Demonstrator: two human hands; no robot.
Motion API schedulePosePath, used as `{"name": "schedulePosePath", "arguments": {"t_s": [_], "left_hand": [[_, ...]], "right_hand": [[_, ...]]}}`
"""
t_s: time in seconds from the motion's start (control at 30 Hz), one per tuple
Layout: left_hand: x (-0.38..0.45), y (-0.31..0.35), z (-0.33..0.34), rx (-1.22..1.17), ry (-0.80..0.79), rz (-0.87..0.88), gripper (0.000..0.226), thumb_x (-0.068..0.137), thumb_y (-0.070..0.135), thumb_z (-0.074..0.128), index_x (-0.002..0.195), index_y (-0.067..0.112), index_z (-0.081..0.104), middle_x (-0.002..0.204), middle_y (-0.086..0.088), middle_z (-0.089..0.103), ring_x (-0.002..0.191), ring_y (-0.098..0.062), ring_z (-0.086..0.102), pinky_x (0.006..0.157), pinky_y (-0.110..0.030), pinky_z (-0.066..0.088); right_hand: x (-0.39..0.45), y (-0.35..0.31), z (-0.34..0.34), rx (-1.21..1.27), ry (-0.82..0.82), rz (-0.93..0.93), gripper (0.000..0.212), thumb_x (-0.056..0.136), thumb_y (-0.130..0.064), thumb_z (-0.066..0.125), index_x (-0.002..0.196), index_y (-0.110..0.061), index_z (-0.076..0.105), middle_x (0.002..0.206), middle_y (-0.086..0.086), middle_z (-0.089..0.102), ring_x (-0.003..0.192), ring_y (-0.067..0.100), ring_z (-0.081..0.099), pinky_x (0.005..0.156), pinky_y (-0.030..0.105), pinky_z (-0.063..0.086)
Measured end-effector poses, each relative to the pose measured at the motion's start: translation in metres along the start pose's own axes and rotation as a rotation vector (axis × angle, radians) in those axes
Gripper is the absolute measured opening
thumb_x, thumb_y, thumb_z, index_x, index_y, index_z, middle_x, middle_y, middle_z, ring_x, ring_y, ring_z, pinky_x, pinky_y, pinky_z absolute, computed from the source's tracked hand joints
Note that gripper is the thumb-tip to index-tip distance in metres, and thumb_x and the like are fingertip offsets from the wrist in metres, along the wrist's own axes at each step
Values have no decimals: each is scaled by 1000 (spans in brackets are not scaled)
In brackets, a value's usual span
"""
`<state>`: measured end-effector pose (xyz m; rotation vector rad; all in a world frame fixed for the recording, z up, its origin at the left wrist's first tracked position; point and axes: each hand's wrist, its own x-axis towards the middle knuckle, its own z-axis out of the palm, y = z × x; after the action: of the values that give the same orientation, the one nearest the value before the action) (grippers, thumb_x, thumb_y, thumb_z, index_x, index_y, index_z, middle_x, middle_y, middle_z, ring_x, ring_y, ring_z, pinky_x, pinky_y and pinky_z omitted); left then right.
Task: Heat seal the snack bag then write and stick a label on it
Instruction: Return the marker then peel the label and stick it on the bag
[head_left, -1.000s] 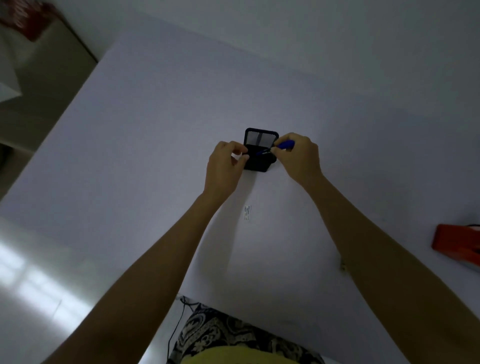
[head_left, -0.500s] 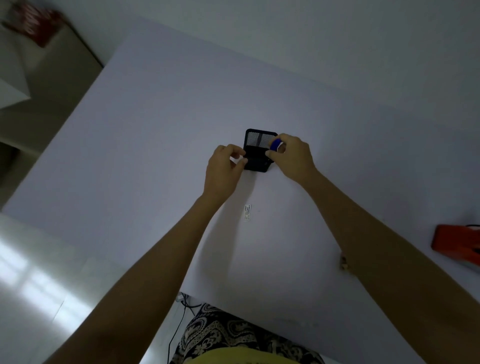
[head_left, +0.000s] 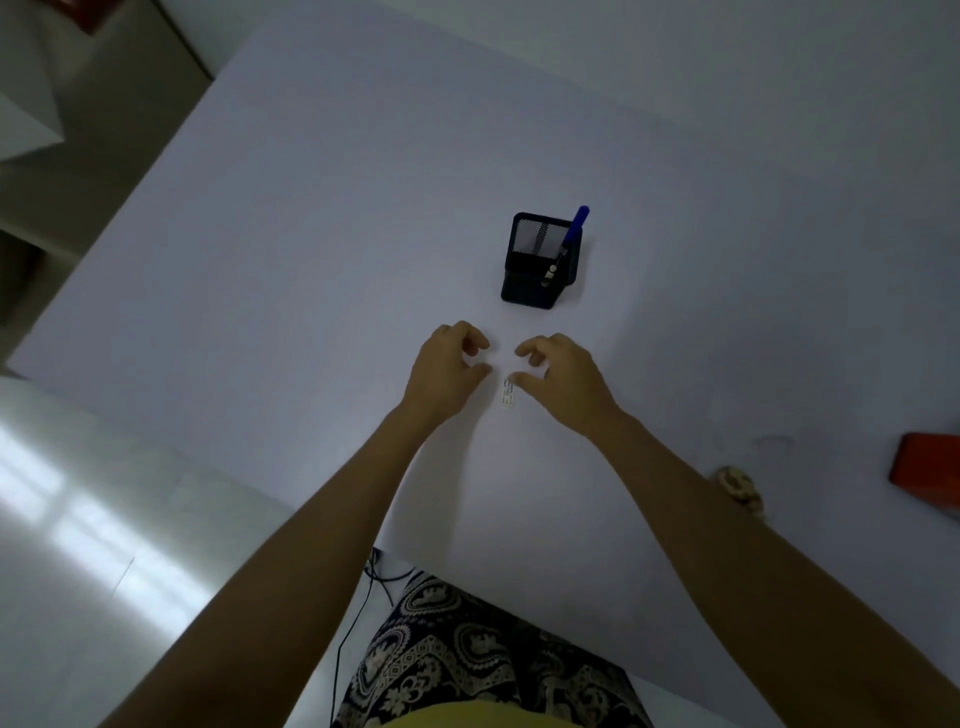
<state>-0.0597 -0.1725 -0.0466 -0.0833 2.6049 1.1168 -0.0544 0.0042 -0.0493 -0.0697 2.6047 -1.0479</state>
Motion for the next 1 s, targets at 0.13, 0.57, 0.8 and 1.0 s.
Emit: {"name": "schedulePosePath", "arguments": {"t_s": [0.13, 0.57, 0.8, 1.0], "left_hand": [[-13, -18, 17, 38, -155, -47, 34, 78, 25, 75, 105, 14, 58, 99, -2, 55, 84, -13, 51, 70, -18, 36], [-18, -25, 29, 33, -129, -42, 41, 78, 24, 74, 115, 15, 57, 111, -8, 53, 88, -12, 52, 77, -22, 41], [-21, -21, 36, 69, -93, -31, 46, 79, 40, 71, 114, 17, 54, 111, -3, 51, 90, -13, 53, 76, -24, 44], [-23, -15, 48, 110, -27, -57, 43, 81, 44, 68, 111, 17, 54, 109, -6, 54, 90, -22, 57, 77, -37, 53]], "right_hand": [[1, 6, 17, -35, -51, 18, 37, 80, -27, 76, 112, -12, 63, 101, 2, 52, 86, 12, 51, 76, 26, 45], [2, 7, 34, -52, -18, 66, 11, 81, -15, 74, 81, -8, 66, 91, 6, 61, 77, 14, 56, 70, 30, 49], [5, 3, 30, 42, -23, 148, 16, 80, -10, 74, 91, -7, 64, 79, 6, 65, 70, 16, 61, 64, 24, 49], [9, -4, 24, 8, -107, 185, 8, 82, -9, 71, 89, -4, 72, 86, 10, 70, 79, 21, 65, 72, 29, 53]]}}
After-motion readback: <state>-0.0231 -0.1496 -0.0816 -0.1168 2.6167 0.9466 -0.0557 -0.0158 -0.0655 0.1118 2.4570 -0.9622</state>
